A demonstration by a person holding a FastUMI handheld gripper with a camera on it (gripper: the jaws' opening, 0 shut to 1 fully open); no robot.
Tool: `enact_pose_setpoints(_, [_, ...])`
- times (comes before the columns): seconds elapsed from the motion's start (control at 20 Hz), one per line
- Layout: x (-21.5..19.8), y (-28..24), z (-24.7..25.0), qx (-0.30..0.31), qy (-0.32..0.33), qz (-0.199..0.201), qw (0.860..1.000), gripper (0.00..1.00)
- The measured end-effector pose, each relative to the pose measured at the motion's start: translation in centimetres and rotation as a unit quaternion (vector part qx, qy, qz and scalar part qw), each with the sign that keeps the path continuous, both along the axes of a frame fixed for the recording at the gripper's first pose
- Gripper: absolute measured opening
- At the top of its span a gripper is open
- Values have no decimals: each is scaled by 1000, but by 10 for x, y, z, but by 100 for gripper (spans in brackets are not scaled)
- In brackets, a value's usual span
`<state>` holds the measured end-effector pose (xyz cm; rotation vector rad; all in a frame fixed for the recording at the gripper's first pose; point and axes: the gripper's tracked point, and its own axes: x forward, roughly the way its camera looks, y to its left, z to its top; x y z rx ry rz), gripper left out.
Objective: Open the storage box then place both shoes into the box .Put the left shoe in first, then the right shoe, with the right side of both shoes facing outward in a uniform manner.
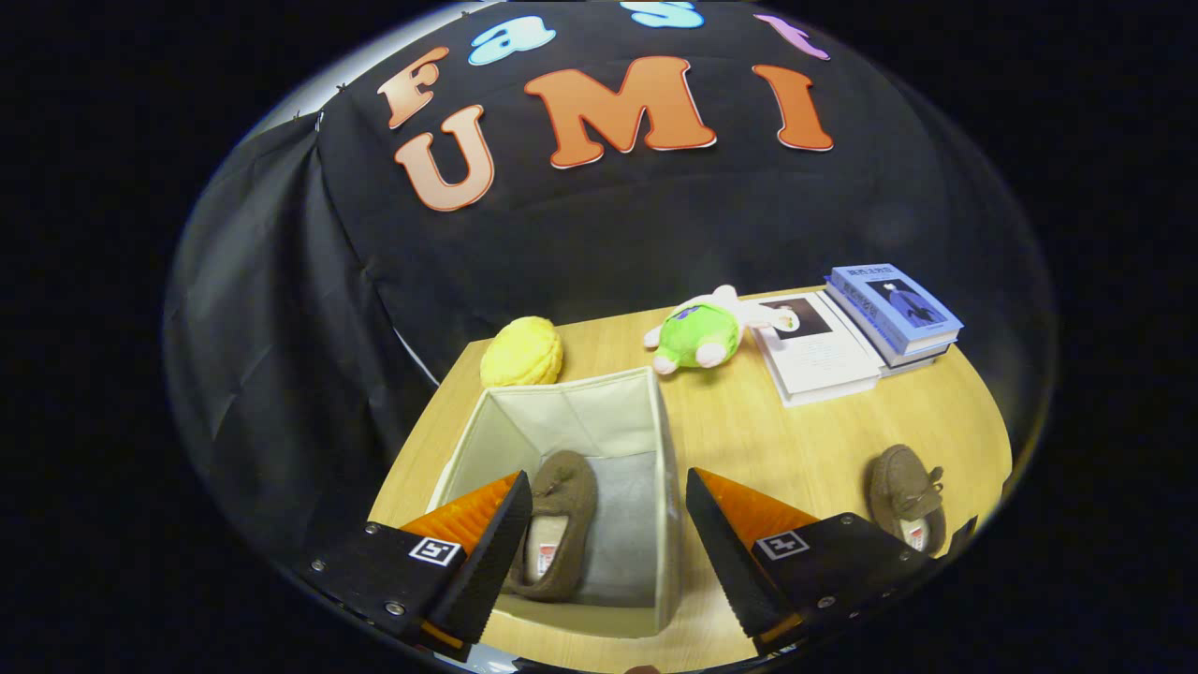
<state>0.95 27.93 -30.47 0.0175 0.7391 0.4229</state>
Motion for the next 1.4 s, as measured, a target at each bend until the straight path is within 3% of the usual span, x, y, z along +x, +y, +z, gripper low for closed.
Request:
enact_pose_setpoints(0.4, [23, -133, 0, -31, -8, -76, 997, 99])
enact_pose_setpoints(0.8, [28, -268, -33, -71, 9, -166, 983, 99])
enact_pose_setpoints(1.15, [13, -333, -89, -88, 52, -203, 974, 99])
enact_pose_setpoints(1.4, [10, -337, -125, -88, 85, -202, 972, 96])
